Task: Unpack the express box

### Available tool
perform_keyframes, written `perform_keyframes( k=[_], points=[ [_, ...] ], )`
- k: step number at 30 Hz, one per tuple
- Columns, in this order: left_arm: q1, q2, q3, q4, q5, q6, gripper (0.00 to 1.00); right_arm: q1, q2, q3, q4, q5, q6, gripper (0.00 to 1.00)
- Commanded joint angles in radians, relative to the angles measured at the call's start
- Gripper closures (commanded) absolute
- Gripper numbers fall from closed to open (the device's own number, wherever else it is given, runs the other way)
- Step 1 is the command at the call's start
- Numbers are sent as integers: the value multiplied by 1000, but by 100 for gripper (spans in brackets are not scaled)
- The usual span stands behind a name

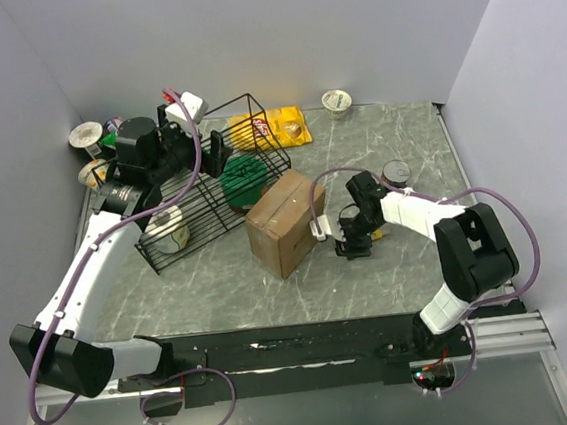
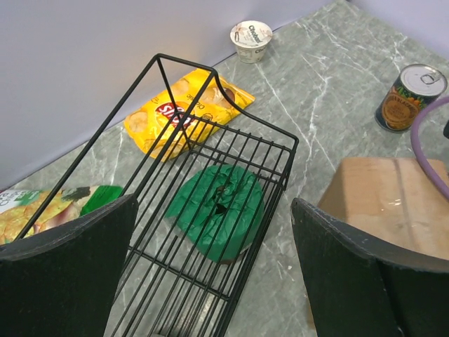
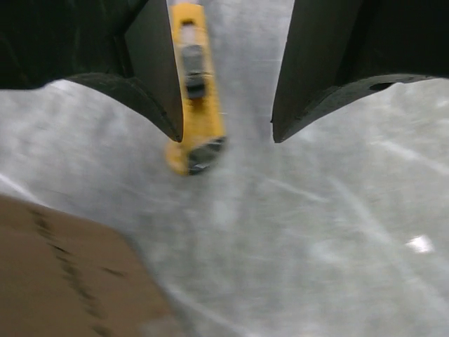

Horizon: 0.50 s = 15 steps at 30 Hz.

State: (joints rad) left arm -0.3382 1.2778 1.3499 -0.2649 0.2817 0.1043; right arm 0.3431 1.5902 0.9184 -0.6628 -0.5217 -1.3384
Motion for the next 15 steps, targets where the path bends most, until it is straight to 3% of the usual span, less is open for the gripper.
perform_keyframes(
  k=[1, 6, 12, 15],
  points=[
    [-2, -29, -6, 15, -16, 18, 4, 10, -7, 8, -138, -8, -88, 42],
    [-2, -23, -18, 27, -4, 6, 4, 11, -33, -44, -192, 46, -120, 48],
    [-2, -38, -38, 36, 4, 3, 3, -10, -185, -105, -250, 84, -142, 55],
    [-2, -51, -49, 41, 2, 5, 4, -85, -242, -102, -262, 74, -101, 55]
  ],
)
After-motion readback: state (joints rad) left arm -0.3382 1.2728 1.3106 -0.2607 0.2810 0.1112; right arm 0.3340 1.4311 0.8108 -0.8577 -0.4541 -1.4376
